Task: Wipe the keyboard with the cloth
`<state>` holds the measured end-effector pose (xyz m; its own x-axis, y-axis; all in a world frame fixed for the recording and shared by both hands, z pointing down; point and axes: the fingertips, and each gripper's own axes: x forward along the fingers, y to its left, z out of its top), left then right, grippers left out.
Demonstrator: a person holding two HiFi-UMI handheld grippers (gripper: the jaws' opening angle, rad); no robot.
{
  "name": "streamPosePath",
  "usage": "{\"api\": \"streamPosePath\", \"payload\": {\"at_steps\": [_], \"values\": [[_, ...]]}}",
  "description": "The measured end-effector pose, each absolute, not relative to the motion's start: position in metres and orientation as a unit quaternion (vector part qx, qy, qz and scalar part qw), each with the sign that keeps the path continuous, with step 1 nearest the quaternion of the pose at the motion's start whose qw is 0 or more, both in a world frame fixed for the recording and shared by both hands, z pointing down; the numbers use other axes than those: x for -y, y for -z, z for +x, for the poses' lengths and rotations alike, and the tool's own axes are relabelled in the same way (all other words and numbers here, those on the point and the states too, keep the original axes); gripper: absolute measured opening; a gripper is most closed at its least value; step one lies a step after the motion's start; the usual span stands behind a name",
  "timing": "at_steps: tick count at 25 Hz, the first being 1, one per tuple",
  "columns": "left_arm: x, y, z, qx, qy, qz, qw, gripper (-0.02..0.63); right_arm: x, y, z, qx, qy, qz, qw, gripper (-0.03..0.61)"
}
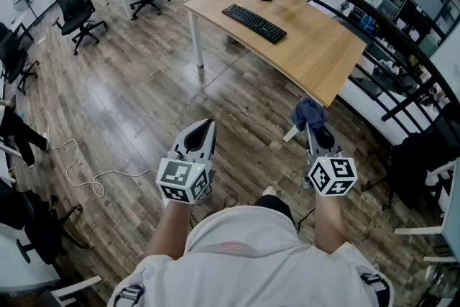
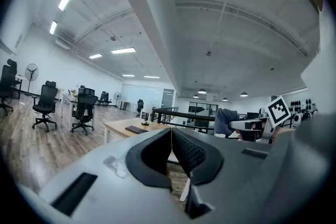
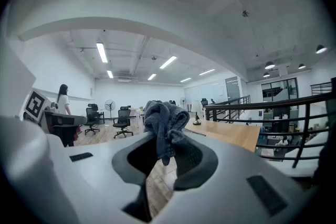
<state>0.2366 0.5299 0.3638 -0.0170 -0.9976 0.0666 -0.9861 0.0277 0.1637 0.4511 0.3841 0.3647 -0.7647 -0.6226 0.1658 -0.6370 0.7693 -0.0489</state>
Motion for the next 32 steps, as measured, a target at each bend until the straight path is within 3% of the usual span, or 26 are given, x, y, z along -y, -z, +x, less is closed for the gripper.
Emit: {"api": "streamPosePath", "payload": {"at_steps": [23,32], "values": [[-0.53,-0.376,0.204,0.724,0.044,0.68,0.106,0.015,-0.376,-0.362,0.407,0.951,-0.068,0.296,0.058,0.117],[-0.5,-0.393,0.153,0.752,0.042,0.645,0.128,0.015,-0.326,-0.381,0.336,0.963,-0.077,0.248,0.071,0.118]]}}
